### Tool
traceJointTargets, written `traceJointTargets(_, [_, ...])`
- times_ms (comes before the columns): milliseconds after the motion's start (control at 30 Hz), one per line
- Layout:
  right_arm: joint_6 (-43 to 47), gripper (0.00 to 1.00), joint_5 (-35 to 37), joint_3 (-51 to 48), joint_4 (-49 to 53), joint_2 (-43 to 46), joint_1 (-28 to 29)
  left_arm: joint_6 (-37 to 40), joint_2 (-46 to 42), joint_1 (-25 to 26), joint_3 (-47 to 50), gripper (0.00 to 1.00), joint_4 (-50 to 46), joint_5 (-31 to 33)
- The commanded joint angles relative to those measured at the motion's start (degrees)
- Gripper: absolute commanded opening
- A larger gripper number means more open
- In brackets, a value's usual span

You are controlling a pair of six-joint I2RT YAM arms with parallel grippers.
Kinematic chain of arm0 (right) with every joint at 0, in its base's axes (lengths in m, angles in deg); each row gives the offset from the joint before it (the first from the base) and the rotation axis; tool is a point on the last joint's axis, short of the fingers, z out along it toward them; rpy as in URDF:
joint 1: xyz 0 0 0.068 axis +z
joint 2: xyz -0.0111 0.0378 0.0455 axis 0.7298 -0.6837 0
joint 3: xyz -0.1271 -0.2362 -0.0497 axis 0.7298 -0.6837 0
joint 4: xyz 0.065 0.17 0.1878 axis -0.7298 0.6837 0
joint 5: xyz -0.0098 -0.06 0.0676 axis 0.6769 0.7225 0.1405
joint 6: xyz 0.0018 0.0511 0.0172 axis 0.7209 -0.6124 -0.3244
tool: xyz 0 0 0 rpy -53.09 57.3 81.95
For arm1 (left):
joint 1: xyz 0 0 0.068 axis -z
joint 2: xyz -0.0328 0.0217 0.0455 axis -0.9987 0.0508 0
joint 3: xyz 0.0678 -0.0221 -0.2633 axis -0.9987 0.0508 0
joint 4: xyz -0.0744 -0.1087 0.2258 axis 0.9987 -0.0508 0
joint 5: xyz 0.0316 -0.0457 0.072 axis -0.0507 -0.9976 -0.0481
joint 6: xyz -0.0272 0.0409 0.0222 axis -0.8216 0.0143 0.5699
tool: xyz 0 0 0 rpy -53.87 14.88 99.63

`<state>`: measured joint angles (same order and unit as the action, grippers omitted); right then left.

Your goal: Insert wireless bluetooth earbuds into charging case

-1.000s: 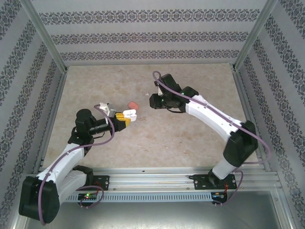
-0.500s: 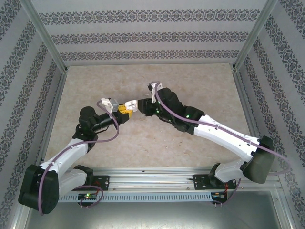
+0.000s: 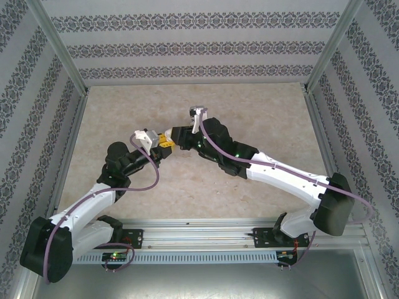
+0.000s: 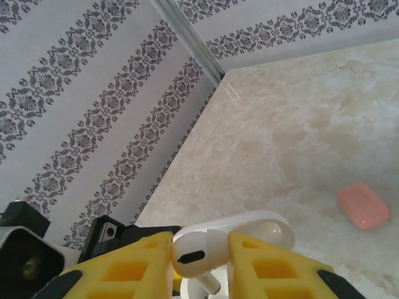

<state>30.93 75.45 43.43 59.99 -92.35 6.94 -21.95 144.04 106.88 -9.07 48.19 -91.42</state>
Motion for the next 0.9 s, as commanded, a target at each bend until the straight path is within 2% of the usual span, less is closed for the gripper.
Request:
traceJointTargets(0, [-2.9, 0.25, -1.1, -1.6, -4.4, -0.8, 0.3, 0.8, -0.9, 0.9, -1.2, 0.00, 4.0, 1.3])
traceJointTargets(867, [-9.3, 0.24, -5.8, -5.1, -9.4, -3.9, 0.6, -2.3, -0.2, 1.1, -2.3, 0.00, 5.2, 4.9])
